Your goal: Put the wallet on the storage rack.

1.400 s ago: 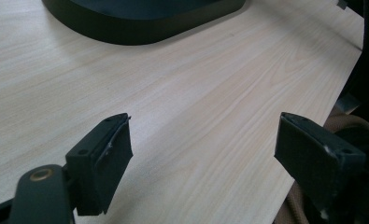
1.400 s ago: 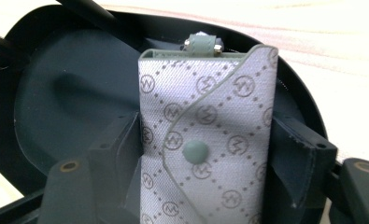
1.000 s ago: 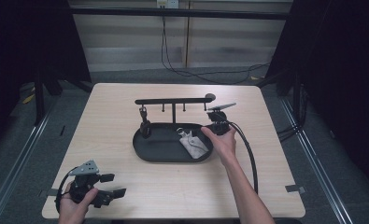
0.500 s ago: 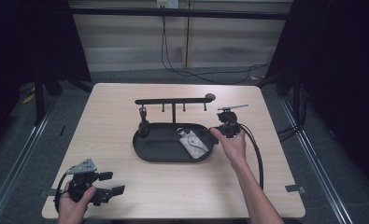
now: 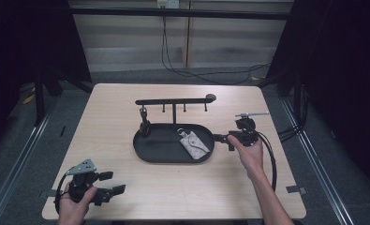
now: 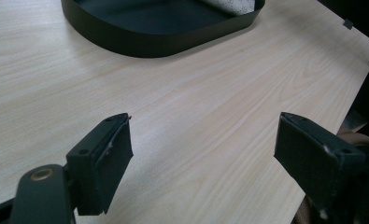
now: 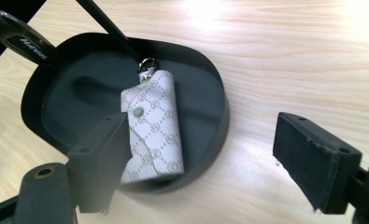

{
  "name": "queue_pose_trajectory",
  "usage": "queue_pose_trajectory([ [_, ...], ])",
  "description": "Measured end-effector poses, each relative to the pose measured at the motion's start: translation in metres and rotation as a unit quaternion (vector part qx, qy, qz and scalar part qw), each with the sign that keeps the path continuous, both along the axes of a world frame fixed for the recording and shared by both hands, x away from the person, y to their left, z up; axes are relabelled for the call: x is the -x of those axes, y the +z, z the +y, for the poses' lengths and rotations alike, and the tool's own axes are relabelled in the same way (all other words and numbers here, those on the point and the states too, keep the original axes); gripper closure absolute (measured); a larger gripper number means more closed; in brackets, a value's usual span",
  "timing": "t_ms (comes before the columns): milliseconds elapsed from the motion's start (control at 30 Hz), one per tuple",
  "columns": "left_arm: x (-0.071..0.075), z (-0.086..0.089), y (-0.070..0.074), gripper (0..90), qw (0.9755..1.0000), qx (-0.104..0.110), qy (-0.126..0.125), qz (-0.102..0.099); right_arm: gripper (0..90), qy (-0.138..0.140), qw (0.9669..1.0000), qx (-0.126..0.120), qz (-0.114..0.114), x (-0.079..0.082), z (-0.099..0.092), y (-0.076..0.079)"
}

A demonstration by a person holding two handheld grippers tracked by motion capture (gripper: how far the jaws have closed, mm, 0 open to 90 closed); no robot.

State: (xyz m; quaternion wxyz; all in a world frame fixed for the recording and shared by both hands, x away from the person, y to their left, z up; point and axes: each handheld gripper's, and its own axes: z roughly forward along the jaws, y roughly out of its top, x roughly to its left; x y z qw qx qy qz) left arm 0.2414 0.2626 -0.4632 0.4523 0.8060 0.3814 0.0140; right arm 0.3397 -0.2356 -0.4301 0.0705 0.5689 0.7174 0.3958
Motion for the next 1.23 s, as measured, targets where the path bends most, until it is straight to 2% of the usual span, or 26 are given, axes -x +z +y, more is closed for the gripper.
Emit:
queue_pose_trajectory([
  [133,0.000,0.000,0.000,18.8,1.0000,-0.007,0.000,0.002,18.6,-0.002,1.0000,0.002,0.009,0.011,-0.008,-0.001],
  [333,-0.001,0.000,0.000,18.8,1.0000,-0.006,0.000,0.002,18.7,-0.009,1.0000,0.002,-0.001,0.029,-0.021,-0.002],
  [633,0.000,0.000,0.000,18.8,1.0000,-0.007,0.002,0.002,18.2,-0.007,0.9994,0.023,-0.023,0.064,-0.032,0.001],
  [700,0.000,0.000,0.001,18.8,1.0000,-0.006,0.006,0.003,18.1,-0.006,0.9992,0.027,-0.029,0.072,-0.034,-0.001],
  [800,-0.001,0.000,0.001,18.9,1.0000,-0.003,0.007,0.004,17.5,-0.006,0.9984,0.046,-0.033,0.083,-0.036,-0.007],
  [900,0.000,-0.001,0.002,18.9,1.0000,0.002,0.007,-0.003,16.9,-0.004,0.9981,0.056,-0.025,0.093,-0.036,-0.013],
  [967,0.000,-0.001,0.002,18.9,1.0000,-0.001,0.004,-0.005,16.9,-0.002,0.9973,0.068,-0.028,0.099,-0.036,-0.016],
  [1067,0.000,-0.001,0.002,18.9,1.0000,-0.003,0.002,-0.005,17.0,-0.004,0.9972,0.068,-0.032,0.109,-0.042,-0.020],
  [1167,0.000,-0.002,0.001,18.8,1.0000,0.004,0.003,-0.001,17.5,-0.018,0.9974,0.069,-0.015,0.113,-0.049,-0.028],
  [1233,0.000,-0.004,0.000,18.9,1.0000,-0.001,0.003,0.004,17.5,-0.029,0.9972,0.069,-0.003,0.113,-0.053,-0.035],
])
